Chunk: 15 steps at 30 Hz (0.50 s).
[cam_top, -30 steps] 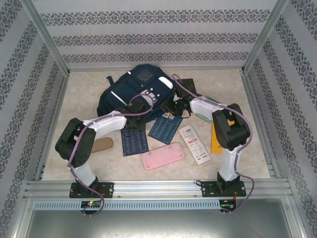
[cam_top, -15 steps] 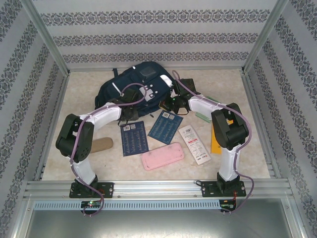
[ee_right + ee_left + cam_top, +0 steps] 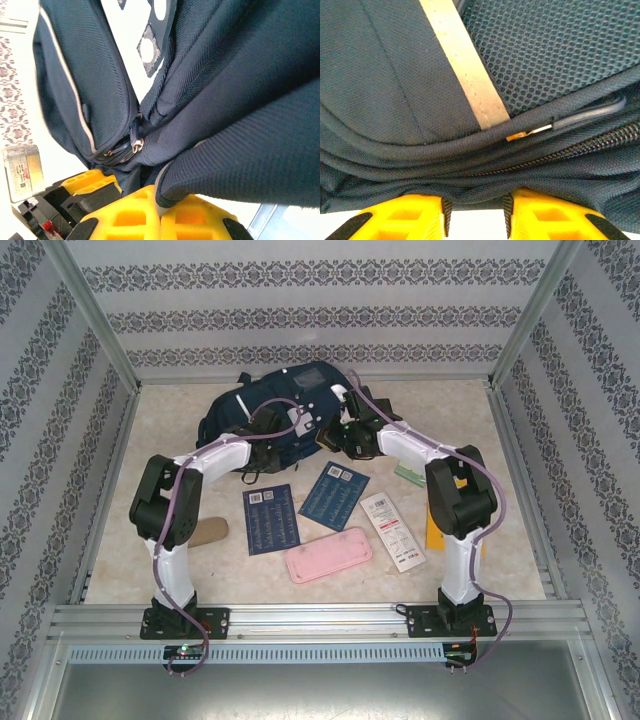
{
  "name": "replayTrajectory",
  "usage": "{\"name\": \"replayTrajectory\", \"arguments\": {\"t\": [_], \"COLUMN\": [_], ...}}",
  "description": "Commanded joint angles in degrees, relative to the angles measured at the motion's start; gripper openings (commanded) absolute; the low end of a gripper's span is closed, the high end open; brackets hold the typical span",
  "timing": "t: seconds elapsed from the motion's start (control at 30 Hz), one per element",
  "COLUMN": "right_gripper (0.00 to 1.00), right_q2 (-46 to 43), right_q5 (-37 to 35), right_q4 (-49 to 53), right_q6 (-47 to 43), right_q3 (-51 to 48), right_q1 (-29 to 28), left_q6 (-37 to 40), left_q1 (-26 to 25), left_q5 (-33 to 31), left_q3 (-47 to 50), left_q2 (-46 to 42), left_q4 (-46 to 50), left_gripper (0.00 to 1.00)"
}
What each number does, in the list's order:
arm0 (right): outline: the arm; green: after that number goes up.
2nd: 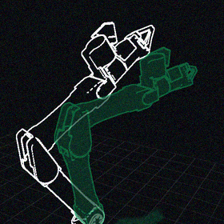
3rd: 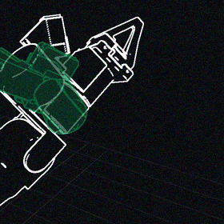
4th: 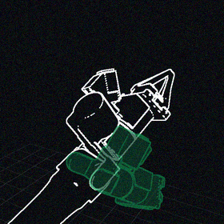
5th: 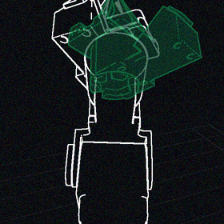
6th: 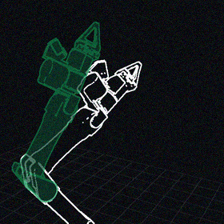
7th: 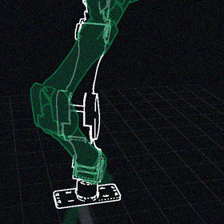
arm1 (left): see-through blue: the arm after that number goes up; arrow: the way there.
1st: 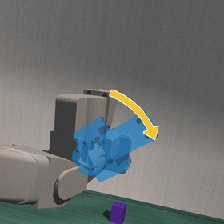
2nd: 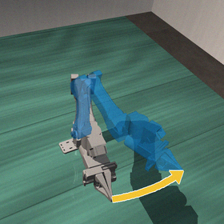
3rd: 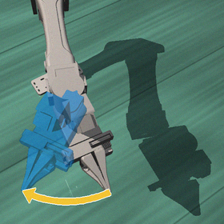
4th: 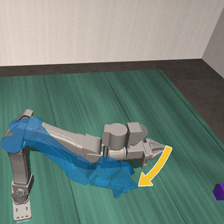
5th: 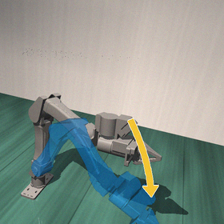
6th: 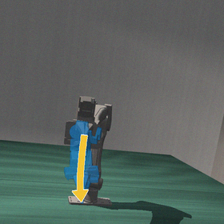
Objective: Pack the student bag
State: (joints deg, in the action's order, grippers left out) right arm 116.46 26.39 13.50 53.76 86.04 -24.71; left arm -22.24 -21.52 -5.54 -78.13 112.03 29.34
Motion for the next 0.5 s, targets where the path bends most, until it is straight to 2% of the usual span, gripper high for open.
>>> {"name": "replayTrajectory", "arguments": {"t": [0.0, 0.3, 0.47], "right_gripper": [0.0, 0.0, 0.0], "right_q2": [2.68, 6.75, 7.2], "right_q5": [0.76, -0.97, -0.97], "right_q4": [-1.03, 0.11, 0.49], "right_q6": [-1.89, -3.92, -4.03], "right_q3": [3.22, 6.74, 7.04], "right_q1": [0.36, 0.45, 0.54], "left_q6": [3.5, 1.92, 3.84], "left_q1": [0.72, -0.08, -1.48], "left_q5": [-2.28, 1.32, 4.5], "left_q3": [-3.78, 2.04, 4.7], "left_q2": [3.59, -1.67, -4.68], "left_q4": [-5.54, -10.88, -13.46], "left_gripper": [0.36, 0.4, 0.36]}}
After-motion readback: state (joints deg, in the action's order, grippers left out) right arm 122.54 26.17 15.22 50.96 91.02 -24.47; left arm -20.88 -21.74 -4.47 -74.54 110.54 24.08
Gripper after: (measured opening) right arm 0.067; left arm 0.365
